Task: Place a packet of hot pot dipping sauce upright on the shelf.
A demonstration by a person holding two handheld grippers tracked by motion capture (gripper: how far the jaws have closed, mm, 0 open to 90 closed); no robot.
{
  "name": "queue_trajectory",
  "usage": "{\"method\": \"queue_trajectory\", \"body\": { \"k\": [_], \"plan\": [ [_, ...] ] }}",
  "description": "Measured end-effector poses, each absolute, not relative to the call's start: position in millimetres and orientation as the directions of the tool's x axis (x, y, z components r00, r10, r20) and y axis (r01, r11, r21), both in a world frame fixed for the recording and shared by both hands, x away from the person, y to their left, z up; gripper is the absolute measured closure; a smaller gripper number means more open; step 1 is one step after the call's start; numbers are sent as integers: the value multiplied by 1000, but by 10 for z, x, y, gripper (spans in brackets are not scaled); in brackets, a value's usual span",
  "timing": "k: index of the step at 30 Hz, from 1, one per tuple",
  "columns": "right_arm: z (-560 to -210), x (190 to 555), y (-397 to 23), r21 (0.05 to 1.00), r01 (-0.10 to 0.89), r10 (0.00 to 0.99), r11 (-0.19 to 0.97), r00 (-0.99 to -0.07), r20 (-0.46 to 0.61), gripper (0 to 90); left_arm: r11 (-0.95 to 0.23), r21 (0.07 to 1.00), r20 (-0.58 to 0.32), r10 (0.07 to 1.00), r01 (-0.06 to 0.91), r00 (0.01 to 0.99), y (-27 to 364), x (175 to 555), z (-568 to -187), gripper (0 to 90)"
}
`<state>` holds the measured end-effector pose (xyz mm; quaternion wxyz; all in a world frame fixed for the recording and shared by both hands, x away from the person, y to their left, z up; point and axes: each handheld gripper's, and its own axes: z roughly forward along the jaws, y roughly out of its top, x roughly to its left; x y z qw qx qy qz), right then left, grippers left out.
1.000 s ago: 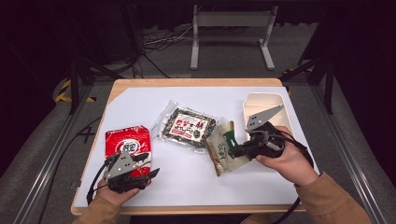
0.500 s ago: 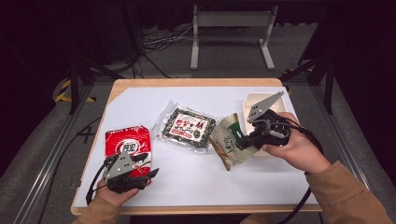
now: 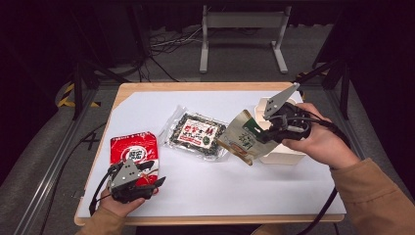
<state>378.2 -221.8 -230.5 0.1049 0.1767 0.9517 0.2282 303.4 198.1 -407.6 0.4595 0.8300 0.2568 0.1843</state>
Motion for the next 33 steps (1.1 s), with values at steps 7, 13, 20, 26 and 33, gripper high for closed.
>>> {"method": "queue_trajectory", "body": {
  "k": [7,13,20,26,33],
  "plan": [
    [-2234,3870,-2296,478,308,425,823,-892,-157,895,-446,858,70,596,257,800,1983,3035,-4077,352],
    [-2169,3908,-2333,482,318,447,816,-877,-178,895,-446,857,70,596,257,800,1983,3034,-4077,352],
    [-2062,3979,-2400,499,326,476,803,-855,-207,895,-446,857,70,596,257,800,1984,3033,-4075,351],
    [-2009,4068,-2481,505,340,498,793,-840,-216,894,-444,858,69,598,259,798,1985,3035,-4078,352],
    [-1950,4181,-2599,507,354,528,785,-812,-250,895,-443,858,68,599,260,798,1984,3033,-4080,351]
  ]
}}
